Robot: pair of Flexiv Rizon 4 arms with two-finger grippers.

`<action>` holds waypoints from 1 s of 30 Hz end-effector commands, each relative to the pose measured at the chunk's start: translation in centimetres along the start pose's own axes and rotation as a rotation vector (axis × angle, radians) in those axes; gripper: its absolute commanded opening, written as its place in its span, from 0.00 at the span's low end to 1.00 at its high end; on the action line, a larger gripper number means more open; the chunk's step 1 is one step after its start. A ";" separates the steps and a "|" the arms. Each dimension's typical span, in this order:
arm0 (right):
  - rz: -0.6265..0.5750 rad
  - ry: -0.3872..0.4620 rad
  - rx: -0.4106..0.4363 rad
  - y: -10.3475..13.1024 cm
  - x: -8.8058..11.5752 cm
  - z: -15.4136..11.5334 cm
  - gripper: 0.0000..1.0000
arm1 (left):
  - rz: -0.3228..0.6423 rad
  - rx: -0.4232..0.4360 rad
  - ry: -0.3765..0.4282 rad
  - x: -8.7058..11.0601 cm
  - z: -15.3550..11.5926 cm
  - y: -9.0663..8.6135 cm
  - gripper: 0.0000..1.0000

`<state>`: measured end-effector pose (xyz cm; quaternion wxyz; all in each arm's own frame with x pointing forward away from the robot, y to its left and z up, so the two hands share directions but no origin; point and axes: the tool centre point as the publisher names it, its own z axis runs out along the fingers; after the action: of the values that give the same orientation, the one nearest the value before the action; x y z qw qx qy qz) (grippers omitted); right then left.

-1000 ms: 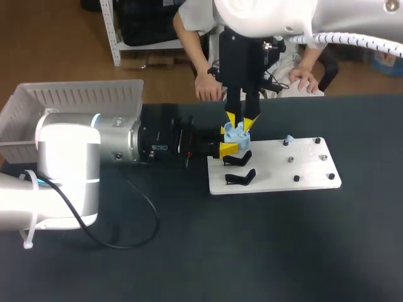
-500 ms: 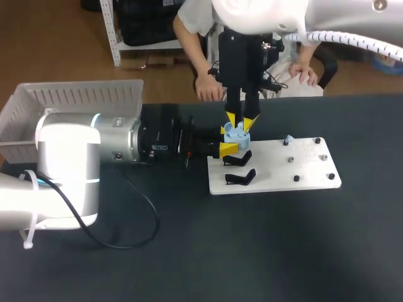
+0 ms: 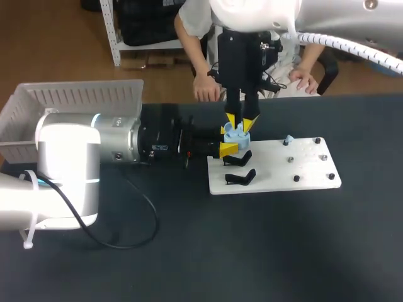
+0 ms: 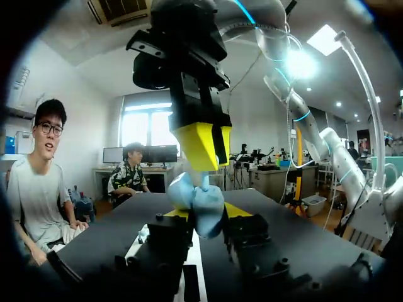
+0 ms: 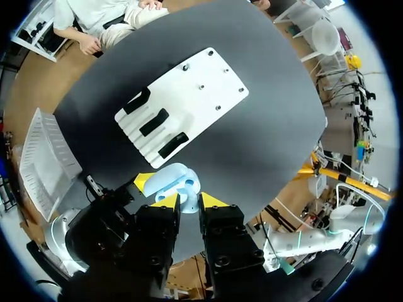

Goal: Pick up each earbud case from the left stands, insert the matching earbuds, close the lid, and place the case in the box.

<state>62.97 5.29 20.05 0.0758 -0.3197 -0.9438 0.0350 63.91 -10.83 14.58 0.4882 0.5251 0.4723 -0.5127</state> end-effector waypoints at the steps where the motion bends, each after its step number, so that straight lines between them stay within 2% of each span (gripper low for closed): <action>1: 0.003 0.003 0.000 -0.1 -0.1 0.1 0.00 | 0.004 -0.006 -0.003 0.1 0.0 -0.1 0.00; 30: 0.000 0.008 0.033 0.4 -0.4 1.1 0.00 | 0.004 -0.006 -0.003 0.1 0.0 -0.1 0.00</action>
<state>63.01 5.10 18.94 0.0809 -0.3187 -0.9432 0.0466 63.91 -10.84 14.56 0.4881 0.5251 0.4725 -0.5126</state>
